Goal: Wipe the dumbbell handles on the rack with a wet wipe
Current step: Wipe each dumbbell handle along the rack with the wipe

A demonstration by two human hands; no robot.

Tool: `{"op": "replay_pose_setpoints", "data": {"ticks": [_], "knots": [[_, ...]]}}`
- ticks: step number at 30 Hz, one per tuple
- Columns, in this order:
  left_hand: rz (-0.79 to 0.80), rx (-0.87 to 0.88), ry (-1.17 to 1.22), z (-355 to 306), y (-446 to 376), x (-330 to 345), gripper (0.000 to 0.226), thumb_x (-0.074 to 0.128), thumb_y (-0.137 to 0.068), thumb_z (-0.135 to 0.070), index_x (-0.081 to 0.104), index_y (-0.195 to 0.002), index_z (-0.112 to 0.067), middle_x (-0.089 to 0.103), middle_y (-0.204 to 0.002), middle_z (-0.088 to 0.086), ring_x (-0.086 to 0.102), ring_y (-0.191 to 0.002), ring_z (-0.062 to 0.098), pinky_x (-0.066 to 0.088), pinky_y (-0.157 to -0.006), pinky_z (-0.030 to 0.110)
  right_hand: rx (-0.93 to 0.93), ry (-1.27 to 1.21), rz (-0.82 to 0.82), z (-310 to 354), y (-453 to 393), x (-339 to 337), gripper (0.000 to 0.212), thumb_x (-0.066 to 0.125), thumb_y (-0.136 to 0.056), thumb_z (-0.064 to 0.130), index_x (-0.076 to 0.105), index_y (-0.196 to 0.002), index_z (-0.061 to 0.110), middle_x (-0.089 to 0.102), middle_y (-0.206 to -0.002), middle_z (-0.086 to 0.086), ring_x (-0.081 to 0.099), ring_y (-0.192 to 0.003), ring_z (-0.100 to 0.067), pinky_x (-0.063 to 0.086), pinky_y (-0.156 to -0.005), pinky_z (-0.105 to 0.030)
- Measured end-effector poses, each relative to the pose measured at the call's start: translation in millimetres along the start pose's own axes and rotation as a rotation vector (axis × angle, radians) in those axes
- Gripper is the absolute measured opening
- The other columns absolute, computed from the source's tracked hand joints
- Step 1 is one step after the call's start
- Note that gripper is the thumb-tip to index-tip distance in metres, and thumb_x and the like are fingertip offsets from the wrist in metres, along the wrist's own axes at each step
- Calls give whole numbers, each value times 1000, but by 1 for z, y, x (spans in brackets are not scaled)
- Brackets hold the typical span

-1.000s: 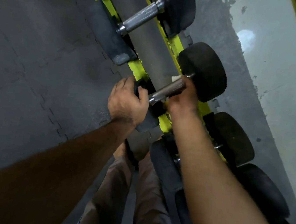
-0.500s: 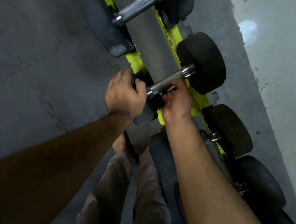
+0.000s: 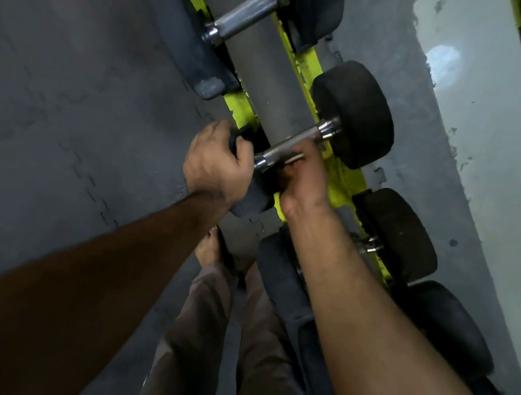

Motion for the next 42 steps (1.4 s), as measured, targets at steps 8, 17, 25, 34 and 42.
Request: {"op": "replay_pose_setpoints", "data": {"ticks": [8, 17, 25, 34, 42], "knots": [[-25, 15, -33, 1, -2, -1, 47, 35, -82, -40, 67, -99, -10, 67, -98, 8, 60, -93, 31, 43, -72, 37, 113, -35, 83, -13, 4, 3, 19, 54, -85, 18, 53, -66, 16, 52, -57, 3, 50, -54, -12, 43, -56, -21], [-17, 1, -51, 2, -3, 1, 33, 41, -85, -36, 63, -92, -12, 65, -94, 7, 58, -92, 29, 38, -70, 33, 104, 109, -101, -16, -7, 2, 16, 57, -63, 0, 61, -79, 0, 62, -74, -15, 63, -62, -28, 52, -52, -28], [28, 25, -102, -7, 2, -5, 43, 38, -94, -40, 63, -90, -5, 67, -94, 15, 60, -92, 35, 44, -81, 41, 113, 236, -81, -23, -3, -11, 17, 51, -91, -4, 59, -81, 6, 60, -75, -12, 57, -55, -20, 47, -39, -21], [63, 148, -27, -41, 53, -42, 34, 45, -90, -28, 64, -106, -6, 65, -103, 14, 59, -100, 33, 46, -87, 41, 124, -4, 35, -9, 79, -31, 18, 49, -95, 7, 61, -107, 7, 65, -88, -9, 63, -68, -15, 60, -58, -23], [116, 171, 31, -44, 122, -40, 49, 35, -84, -35, 68, -108, -9, 67, -102, 13, 61, -96, 35, 51, -84, 41, -7, 166, 90, 10, 106, -89, 18, 55, -100, 7, 57, -116, 12, 64, -112, -14, 67, -89, -23, 61, -66, -27]]}}
Point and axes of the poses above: each hand's wrist, its own y-axis away from the middle knuckle, its own x-axis out of the palm, z = x × y, the point moved 10 cm from there along -y, towards the middle knuckle
